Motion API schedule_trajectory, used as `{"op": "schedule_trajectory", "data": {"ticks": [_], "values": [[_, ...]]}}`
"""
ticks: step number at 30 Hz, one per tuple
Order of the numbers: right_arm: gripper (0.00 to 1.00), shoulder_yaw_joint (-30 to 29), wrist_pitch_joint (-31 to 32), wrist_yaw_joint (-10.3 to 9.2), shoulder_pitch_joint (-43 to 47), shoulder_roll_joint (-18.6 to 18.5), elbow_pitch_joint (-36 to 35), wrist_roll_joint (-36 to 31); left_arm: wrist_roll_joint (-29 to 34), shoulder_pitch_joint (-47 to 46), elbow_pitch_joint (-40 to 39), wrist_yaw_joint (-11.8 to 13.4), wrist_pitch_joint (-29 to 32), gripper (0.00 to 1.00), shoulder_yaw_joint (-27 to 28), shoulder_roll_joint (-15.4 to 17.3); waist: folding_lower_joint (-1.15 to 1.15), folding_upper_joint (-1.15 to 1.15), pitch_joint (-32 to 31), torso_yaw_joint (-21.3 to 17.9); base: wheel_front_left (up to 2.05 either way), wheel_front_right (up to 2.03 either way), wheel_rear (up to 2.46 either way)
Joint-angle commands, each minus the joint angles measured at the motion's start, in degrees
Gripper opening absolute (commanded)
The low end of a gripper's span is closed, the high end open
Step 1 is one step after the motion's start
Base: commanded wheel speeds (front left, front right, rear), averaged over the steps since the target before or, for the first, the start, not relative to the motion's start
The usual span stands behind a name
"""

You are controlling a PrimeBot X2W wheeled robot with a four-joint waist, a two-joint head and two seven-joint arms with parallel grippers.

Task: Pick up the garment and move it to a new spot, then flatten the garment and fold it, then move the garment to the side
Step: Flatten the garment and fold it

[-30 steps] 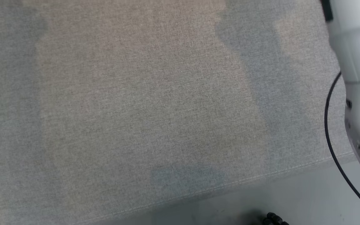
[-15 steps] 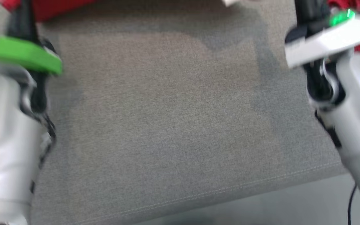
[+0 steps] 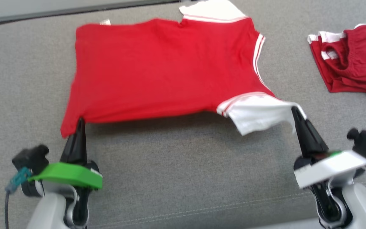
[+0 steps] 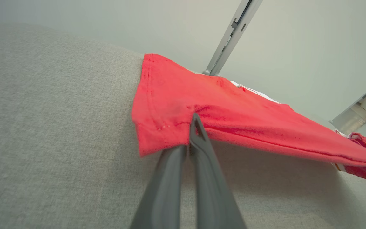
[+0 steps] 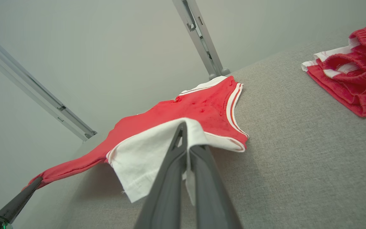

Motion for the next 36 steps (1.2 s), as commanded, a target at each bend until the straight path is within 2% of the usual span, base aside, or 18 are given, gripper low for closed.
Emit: {"op": "schedule_trajectory", "data": {"ticks": [1, 12, 22, 28, 36], "values": [[0.00, -1.46, 1.13, -0.02, 3.04, 0.68, -1.76, -0.68, 0.77, 2.76, -1.25, 0.54, -0.16, 0.00, 0.91, -0.20, 0.00, 0.00, -3.57, 0.65, 0.00, 0.00, 0.00], [0.00, -8.72, 12.73, -0.01, 20.13, 6.59, -14.77, -4.84, 2.44, 18.47, -8.71, 2.05, -0.16, 0.00, 2.00, -2.67, 0.00, 0.00, -5.73, 0.41, 0.00, 0.00, 0.00], [0.00, -11.27, 21.54, -0.01, 26.05, 9.08, -19.94, -7.06, 2.36, 22.52, -10.77, 2.79, -0.14, 0.00, 2.30, -2.41, 0.00, 0.00, -5.53, 1.26, 0.00, 0.00, 0.00], [0.00, -11.78, 23.34, -0.01, 23.31, 10.44, -18.38, -7.51, 2.29, 20.43, -9.64, 2.96, 1.45, 0.00, 1.42, -2.52, 0.00, 0.00, -5.73, 1.51, 0.00, 0.00, 0.00], [0.00, -11.11, 24.44, -0.01, 18.07, 10.60, -9.27, -7.71, 2.62, 17.01, -5.42, 2.61, 2.79, 0.00, 0.16, -2.61, 0.00, 0.00, -6.19, 2.23, 0.00, 0.00, 0.00]]}}
